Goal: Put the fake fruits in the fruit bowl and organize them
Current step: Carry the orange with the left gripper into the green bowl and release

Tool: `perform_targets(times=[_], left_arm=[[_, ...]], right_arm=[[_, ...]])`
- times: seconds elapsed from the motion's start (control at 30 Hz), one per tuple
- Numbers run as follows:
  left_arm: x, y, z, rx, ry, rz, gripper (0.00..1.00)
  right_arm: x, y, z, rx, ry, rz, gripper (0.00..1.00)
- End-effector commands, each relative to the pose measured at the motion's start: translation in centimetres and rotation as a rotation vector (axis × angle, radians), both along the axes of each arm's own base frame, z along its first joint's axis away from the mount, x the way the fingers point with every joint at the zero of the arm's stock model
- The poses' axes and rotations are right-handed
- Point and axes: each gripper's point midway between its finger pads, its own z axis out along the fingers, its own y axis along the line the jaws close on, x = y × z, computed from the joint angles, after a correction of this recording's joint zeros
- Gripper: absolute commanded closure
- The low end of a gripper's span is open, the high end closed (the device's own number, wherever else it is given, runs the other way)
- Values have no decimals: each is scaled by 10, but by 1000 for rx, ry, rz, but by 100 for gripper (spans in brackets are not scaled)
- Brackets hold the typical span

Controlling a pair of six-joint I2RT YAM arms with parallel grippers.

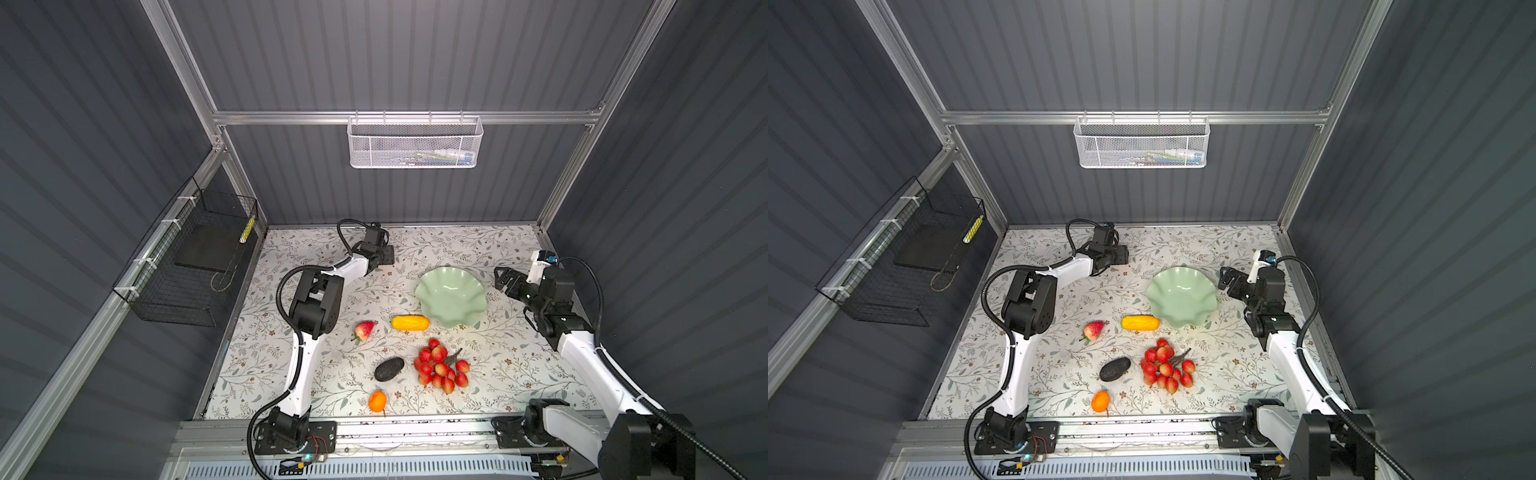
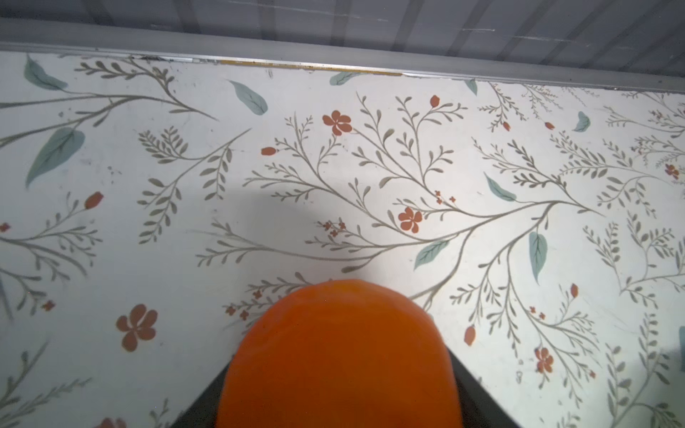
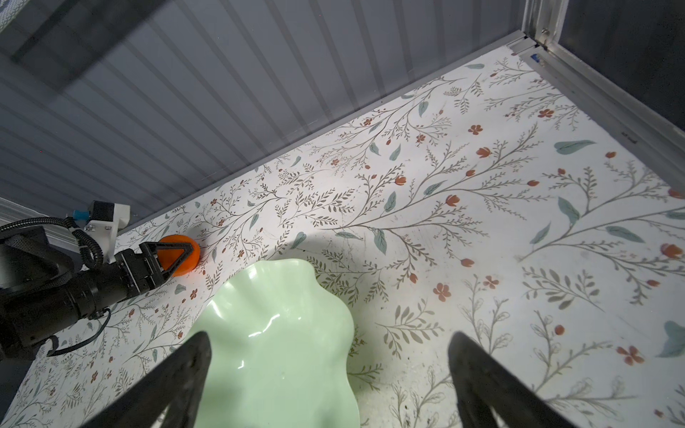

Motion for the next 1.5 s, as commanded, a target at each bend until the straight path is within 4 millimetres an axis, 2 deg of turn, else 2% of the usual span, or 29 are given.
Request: perform_targets(times=[0.0, 0.17, 0.3, 0.37, 0.47, 0.6, 0.73, 0.9, 1.17, 1.23, 1.33, 1.47], left_arm=[[-11, -3, 31, -52, -35, -32, 39], [-43, -18, 62, -163, -37, -123, 45], [-88, -62, 89, -204, -35, -252, 45], [-114, -86, 95, -179, -28, -315, 45], [-149, -118, 100, -147, -40, -381, 45], [-186, -148, 107, -138, -46, -445, 45], [-219, -183, 93, -132, -19, -539, 45], [-234, -206, 58, -102, 48, -572, 45], [-229, -216, 25, -77, 92, -551, 42], [-229, -218, 18, -74, 104, -554, 36], [-232, -222, 12, -82, 125, -563, 32], [-232, -225, 24, -102, 111, -570, 24]], right_arm=[[-2, 4, -4, 9, 10, 17, 1], [0, 5, -3, 17, 7, 18, 1], [4, 5, -2, 30, 3, 16, 1], [5, 6, 0, 33, 4, 17, 1], [7, 4, 2, 37, -6, 3, 1], [6, -1, 4, 43, -17, -28, 1], [4, -3, 9, 42, -32, -42, 1], [-1, -5, 10, 45, -40, -56, 1], [-11, -7, 10, 28, -46, -63, 1], [-12, -8, 12, 24, -46, -66, 1], [-13, -8, 16, 15, -51, -64, 1], [-14, -11, 21, 10, -70, -78, 1]])
